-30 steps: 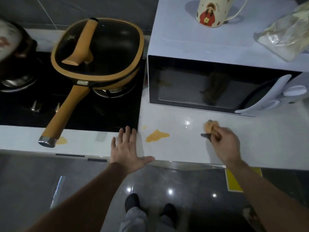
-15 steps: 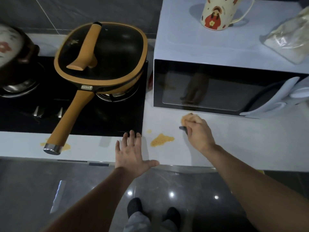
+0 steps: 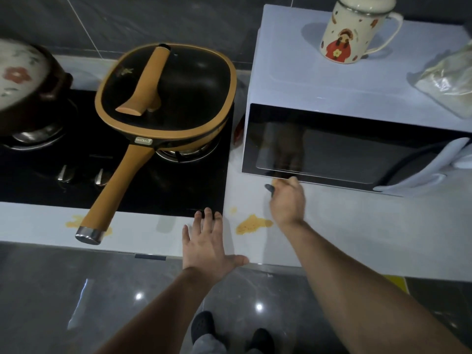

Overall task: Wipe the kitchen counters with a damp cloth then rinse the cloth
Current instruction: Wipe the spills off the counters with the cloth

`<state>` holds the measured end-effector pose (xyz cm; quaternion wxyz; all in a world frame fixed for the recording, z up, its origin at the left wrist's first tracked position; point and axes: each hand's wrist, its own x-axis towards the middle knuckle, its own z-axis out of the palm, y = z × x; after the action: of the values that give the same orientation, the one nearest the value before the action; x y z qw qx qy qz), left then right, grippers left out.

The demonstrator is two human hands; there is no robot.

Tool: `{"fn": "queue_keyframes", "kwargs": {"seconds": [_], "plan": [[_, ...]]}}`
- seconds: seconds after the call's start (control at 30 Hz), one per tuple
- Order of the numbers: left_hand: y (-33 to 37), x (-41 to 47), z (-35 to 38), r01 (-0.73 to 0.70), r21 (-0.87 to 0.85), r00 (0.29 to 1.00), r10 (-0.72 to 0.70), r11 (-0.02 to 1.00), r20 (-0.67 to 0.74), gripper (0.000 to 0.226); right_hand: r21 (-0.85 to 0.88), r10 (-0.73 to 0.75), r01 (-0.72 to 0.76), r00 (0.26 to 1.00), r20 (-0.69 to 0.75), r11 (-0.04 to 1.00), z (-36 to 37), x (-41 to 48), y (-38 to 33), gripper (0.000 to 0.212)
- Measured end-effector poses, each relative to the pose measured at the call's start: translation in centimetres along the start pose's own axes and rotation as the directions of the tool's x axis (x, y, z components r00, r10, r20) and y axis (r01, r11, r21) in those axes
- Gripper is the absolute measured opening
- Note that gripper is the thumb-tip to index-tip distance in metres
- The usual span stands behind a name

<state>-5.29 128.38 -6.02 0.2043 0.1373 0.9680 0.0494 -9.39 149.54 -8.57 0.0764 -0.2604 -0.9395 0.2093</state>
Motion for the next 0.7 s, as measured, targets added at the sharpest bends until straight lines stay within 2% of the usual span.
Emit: {"fn": "queue_keyframes", "kwargs": {"seconds": [0.03, 0.1, 0.2, 0.23, 0.27, 0.3, 0.37, 0.4, 0.47, 0.57, 0.7], "plan": [[0.0, 0.0, 0.0, -0.002, -0.001, 1.000, 0.002, 1.000, -0.001, 0.127, 0.013, -0.018, 0.018, 1.000, 0.012, 1.000, 0.8, -0.3, -0.9, 0.007], [-0.1, 0.0, 0.1, -0.005, -0.008, 1.000, 0.005, 1.000, -0.003, 0.127, 0.053, -0.118, 0.116, 0.992, 0.051, 0.992, 1.6, -0.9, -2.1, 0.018], [0.1, -0.1, 0.0, -0.007, -0.010, 1.000, 0.007, 1.000, 0.010, 0.126, 0.072, -0.390, 0.383, 0.910, 0.139, 0.921, 0.8, -1.7, -2.0, 0.023], [0.1, -0.1, -0.1, -0.007, -0.012, 1.000, 0.008, 1.000, 0.015, 0.126, 0.042, -0.451, 0.450, 0.879, 0.155, 0.892, 0.0, -1.8, -1.3, 0.023], [0.1, -0.1, -0.1, -0.009, -0.013, 1.000, 0.009, 1.000, 0.019, 0.127, 0.034, -0.456, 0.456, 0.880, 0.133, 0.889, -0.8, -1.9, -0.1, 0.024], [0.1, -0.1, -0.1, -0.011, -0.012, 1.000, 0.011, 1.000, 0.023, 0.127, 0.012, -0.397, 0.397, 0.915, 0.076, 0.918, -1.7, -1.8, 1.5, 0.024], [0.0, -0.1, -0.2, -0.014, -0.006, 0.999, 0.014, 1.000, 0.029, 0.127, 0.000, -0.162, 0.163, 0.985, -0.058, 0.987, -3.0, -1.7, 5.4, 0.023], [0.0, -0.1, -0.3, -0.015, -0.003, 0.999, 0.015, 1.000, 0.030, 0.127, 0.009, -0.048, 0.050, 0.993, -0.103, 0.999, -3.4, -1.6, 6.9, 0.023], [0.1, 0.0, -0.3, -0.014, -0.007, 0.999, 0.015, 1.000, 0.033, 0.126, 0.009, 0.092, -0.092, 0.991, -0.101, 0.996, -3.1, -1.3, 7.3, 0.022], [0.0, 0.0, -0.2, -0.012, -0.028, 0.999, 0.013, 1.000, 0.045, 0.126, 0.020, 0.113, -0.112, 0.989, -0.096, 0.994, -1.2, -0.5, 3.1, 0.012], [-0.1, 0.1, 0.0, -0.019, -0.053, 0.998, 0.022, 0.998, 0.052, 0.126, 0.042, -0.034, 0.034, 0.999, 0.002, 0.999, 2.6, -0.8, -5.3, 0.027]]}}
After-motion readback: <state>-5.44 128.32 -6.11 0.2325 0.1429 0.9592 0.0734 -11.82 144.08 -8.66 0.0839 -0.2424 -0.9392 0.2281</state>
